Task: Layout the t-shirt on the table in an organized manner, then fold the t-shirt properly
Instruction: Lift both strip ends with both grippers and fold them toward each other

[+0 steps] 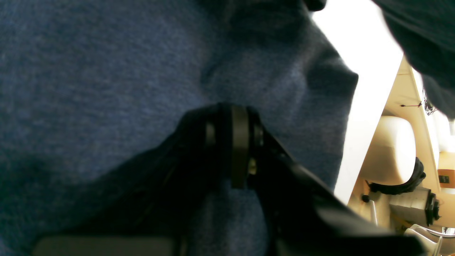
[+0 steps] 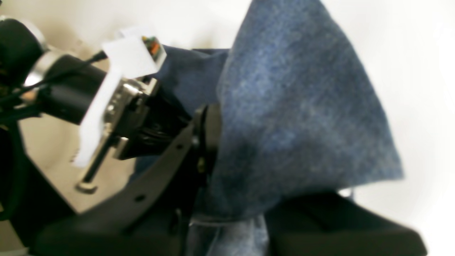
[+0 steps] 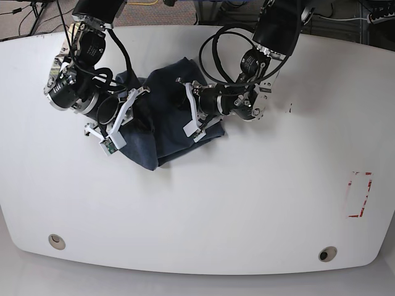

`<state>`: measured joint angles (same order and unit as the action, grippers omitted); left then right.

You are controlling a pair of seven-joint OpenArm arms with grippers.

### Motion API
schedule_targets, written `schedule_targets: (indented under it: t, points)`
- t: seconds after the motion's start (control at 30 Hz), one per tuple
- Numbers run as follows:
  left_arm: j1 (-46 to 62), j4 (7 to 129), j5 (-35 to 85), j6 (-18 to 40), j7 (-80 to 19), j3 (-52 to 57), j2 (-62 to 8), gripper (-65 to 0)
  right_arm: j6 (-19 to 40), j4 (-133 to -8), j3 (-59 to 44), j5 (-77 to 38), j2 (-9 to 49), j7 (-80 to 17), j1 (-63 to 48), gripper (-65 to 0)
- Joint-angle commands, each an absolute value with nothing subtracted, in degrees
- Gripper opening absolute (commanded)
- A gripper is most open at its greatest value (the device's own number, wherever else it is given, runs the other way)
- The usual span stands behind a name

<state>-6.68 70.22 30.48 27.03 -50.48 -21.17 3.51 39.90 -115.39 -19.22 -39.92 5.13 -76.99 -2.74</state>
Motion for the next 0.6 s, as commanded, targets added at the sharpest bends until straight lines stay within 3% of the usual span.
schedule_targets:
  t: [0.0,0.13,0.37,0.57]
  points:
    - [-6.9,70.2,27.21,25.8,-52.79,-21.41,3.56,-61.4,40.0,-115.56,-17.98,-41.8,5.58,-74.15,-1.71,-64.8]
    - [-6.9,70.29,27.3,25.8,-52.79,-21.41,3.56,-61.4,40.0,-114.33,-17.63,-41.8,5.67,-73.71,-1.71,-61.8]
    - [-6.64,72.48,27.3,25.8,-52.79,-21.32,3.56,-61.4,40.0,-113.71,-16.92,-41.71,5.49,-73.36,-1.71,-42.3]
    - [-6.46,74.77,27.3,25.89,-52.79,-21.05,3.47,-61.2,40.0,-113.8,-13.32,-38.9,5.49,-73.36,-1.71,-32.3]
